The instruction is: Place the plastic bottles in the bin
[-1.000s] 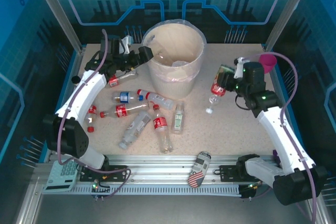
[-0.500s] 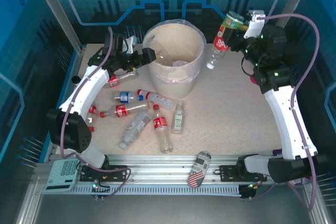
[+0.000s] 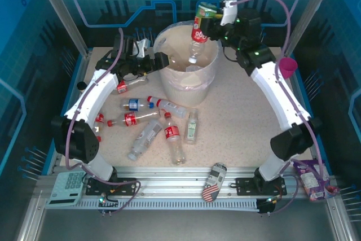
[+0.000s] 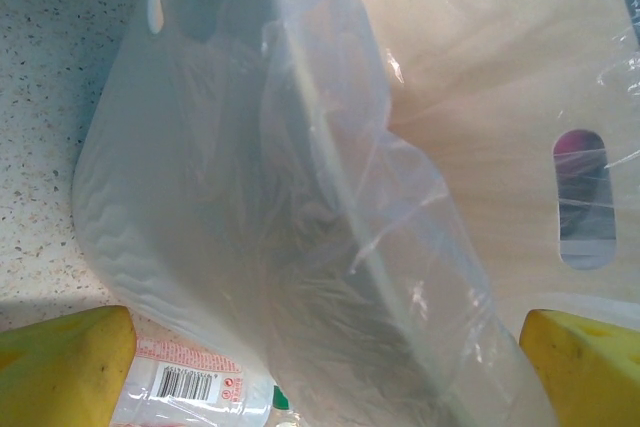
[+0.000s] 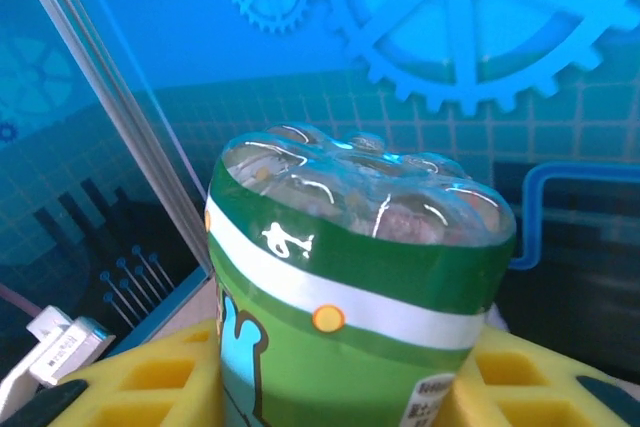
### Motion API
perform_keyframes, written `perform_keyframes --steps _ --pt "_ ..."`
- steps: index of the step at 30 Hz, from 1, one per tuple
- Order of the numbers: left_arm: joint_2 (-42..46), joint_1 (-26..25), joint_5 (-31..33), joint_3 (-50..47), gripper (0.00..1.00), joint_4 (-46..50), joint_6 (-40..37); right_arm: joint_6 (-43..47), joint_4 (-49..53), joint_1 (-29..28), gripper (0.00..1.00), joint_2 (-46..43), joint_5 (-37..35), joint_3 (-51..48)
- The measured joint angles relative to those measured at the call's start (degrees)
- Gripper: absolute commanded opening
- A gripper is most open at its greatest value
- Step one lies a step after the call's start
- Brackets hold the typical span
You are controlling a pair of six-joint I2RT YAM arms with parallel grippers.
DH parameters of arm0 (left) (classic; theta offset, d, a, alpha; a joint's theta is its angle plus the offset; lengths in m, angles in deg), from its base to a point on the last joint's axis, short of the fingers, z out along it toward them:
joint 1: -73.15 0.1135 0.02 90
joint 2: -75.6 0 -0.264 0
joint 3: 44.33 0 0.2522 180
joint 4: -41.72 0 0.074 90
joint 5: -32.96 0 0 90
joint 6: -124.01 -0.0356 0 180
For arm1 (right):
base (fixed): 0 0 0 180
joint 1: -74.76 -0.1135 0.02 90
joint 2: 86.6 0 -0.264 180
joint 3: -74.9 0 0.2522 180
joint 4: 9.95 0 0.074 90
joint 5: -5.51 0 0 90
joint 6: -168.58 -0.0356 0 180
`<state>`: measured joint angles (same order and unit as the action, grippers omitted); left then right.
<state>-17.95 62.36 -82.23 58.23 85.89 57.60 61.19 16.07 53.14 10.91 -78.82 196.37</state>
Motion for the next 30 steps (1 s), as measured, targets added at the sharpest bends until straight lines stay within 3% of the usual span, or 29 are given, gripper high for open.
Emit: perform_keyframes --steps 24,30 --pt "-0.2 -0.3 0.0 0.3 0.99 0.6 -0.4 14.0 24.2 -6.4 0.40 24.8 -2.5 15.3" --pt "-0.3 -0.3 0.0 0.5 0.99 0.7 -1.1 15.1 26.8 -6.6 0.48 27.6 -2.6 17.9"
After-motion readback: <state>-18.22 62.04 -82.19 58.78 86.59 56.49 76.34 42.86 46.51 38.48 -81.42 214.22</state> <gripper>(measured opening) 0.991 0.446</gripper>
